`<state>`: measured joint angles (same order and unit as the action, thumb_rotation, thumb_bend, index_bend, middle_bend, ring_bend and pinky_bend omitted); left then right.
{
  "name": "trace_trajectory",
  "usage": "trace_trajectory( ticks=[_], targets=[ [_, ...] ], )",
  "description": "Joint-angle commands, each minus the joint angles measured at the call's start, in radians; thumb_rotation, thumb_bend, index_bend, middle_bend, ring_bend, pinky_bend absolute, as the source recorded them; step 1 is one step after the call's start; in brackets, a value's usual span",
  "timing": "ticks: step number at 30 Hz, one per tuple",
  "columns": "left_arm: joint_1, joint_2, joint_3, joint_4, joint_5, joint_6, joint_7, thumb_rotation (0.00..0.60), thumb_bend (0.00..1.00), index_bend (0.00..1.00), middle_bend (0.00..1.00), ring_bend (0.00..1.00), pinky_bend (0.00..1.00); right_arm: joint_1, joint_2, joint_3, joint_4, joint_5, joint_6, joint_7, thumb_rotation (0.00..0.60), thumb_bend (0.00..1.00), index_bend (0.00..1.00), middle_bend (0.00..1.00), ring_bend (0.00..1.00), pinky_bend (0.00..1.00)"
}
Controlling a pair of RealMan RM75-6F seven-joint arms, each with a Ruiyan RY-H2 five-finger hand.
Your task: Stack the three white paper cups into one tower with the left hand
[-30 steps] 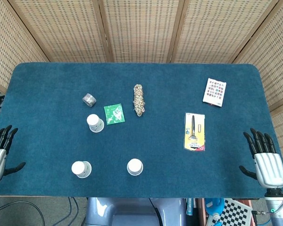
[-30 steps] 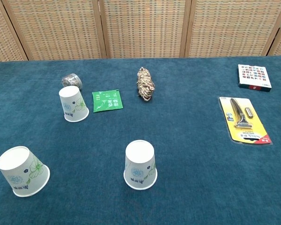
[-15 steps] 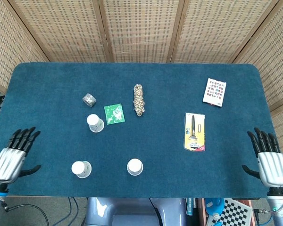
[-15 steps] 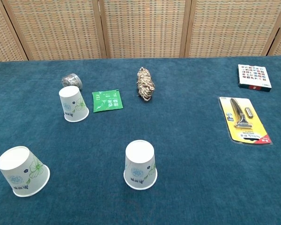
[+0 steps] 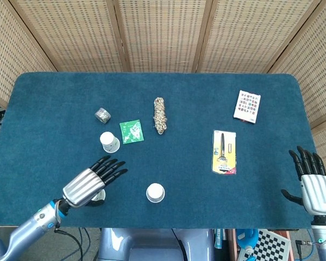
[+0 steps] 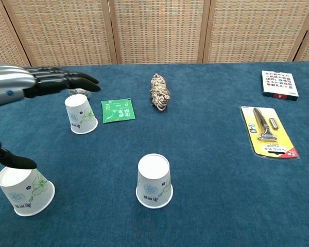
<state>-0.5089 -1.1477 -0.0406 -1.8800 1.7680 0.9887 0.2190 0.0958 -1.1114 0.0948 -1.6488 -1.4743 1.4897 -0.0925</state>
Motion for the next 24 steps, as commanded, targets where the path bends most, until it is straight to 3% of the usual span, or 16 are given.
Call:
trace_trajectory(
  ticks=[1,9,18,24],
  targets=[
    [-0.080,-0.088,-0.039,0.014,-0.058,-0.104,0.091,0.600,0.14,0.00,0.00,0.00,0.01,0.002,0.000,0.004,0.002,0.010,-0.006,-0.001,0.600,0.00,0.00,0.00,0.00,0.00],
    [-0.171,-0.286,-0.080,0.123,-0.195,-0.218,0.278,0.600,0.14,0.00,0.00,0.00,0.05,0.007,0.000,0.018,0.017,0.051,-0.029,0.015,0.600,0.00,0.00,0.00,0.00,0.00],
    [-0.251,-0.441,-0.100,0.223,-0.329,-0.270,0.352,0.600,0.14,0.00,0.00,0.04,0.11,0.009,0.009,0.025,0.038,0.079,-0.052,0.055,0.600,0.00,0.00,0.00,0.00,0.00],
    [-0.273,-0.501,-0.096,0.275,-0.366,-0.246,0.395,0.600,0.14,0.16,0.18,0.18,0.23,0.012,0.012,0.027,0.046,0.089,-0.063,0.069,0.600,0.00,0.00,0.00,0.00,0.00]
  ],
)
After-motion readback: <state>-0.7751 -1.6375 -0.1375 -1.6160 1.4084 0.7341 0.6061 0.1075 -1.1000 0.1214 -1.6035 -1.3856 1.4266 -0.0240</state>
